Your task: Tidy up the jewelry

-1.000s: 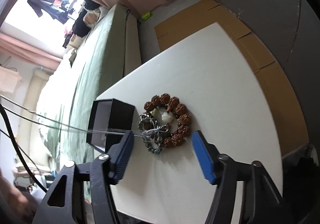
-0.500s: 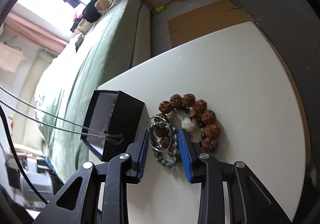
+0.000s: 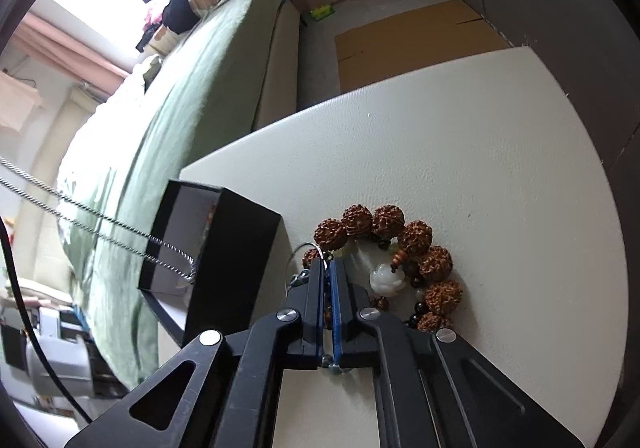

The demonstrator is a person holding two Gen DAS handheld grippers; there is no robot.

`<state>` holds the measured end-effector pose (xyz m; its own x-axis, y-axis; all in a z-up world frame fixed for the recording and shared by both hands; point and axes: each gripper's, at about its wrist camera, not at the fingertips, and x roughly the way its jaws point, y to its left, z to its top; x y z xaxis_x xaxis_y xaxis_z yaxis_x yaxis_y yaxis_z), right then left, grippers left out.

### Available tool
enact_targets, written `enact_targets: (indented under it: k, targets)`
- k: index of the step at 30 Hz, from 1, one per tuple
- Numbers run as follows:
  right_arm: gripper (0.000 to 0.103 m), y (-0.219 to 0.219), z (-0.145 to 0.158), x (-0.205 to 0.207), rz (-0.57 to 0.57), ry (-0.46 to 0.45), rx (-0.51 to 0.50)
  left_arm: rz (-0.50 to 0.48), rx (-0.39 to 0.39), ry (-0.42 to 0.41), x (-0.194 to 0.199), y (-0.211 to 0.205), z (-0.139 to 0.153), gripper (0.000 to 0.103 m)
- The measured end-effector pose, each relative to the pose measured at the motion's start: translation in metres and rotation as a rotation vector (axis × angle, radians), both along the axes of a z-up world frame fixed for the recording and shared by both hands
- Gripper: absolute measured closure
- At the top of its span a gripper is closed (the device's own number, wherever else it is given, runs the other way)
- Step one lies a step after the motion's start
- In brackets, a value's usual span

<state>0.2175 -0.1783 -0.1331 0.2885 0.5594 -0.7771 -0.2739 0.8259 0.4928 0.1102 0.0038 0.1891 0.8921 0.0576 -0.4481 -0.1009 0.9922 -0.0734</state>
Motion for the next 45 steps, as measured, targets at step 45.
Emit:
enact_targets:
  k: [45]
  targets:
    - [0.065, 0.015, 0.016, -0.040, 0.051, 0.048, 0.045, -0.026, -0.474, 0.381, 0.018, 0.039, -0.244, 0.075]
